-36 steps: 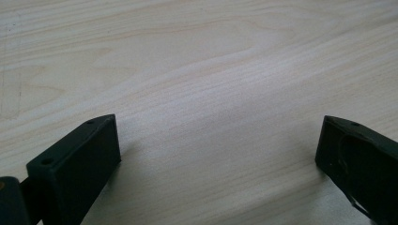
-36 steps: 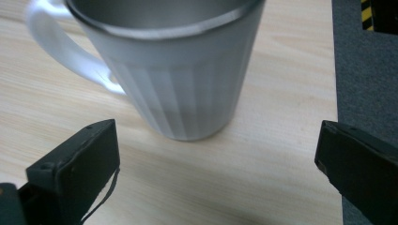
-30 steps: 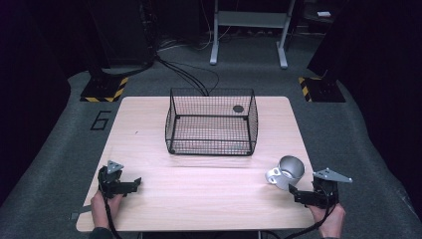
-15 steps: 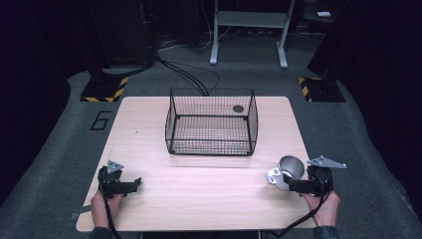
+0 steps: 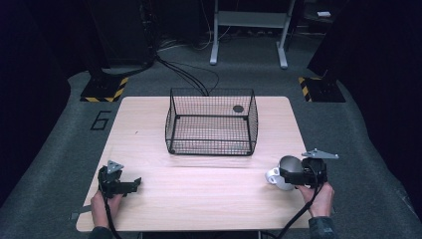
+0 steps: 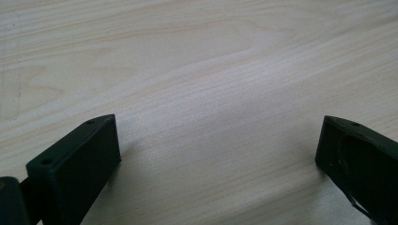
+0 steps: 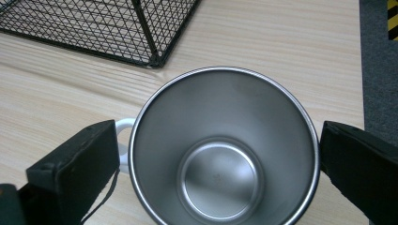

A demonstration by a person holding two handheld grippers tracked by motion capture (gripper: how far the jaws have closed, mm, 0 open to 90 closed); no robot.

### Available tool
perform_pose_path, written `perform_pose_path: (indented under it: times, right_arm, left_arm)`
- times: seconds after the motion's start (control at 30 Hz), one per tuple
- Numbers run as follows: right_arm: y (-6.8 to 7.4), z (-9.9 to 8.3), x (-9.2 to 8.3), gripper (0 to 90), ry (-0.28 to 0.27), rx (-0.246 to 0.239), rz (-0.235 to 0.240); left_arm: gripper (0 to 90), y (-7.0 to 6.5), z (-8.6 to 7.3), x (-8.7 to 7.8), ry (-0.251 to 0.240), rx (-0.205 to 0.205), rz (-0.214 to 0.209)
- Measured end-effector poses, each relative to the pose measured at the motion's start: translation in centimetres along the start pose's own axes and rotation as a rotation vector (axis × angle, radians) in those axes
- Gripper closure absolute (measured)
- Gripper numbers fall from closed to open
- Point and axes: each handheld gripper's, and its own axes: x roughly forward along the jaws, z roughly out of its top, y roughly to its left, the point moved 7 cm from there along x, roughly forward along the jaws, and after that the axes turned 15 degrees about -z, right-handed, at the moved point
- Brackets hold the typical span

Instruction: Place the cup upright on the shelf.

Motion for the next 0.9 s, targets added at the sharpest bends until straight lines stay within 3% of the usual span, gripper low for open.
perform_pose_path:
  times: [0.37, 0.9]
  right_arm:
    - [0.33, 0.20, 0.99, 1.3, 0.030, 0.014, -0.005]
    - [0.17, 0.10, 0.90, 5.5, 0.003, 0.024, -0.004]
  left_arm:
    - [0.1, 0.01, -0.01, -0.01, 0.002, 0.002, -0.001]
    - [0.1, 0.00, -0.01, -0.01, 0.001, 0.001, 0.000]
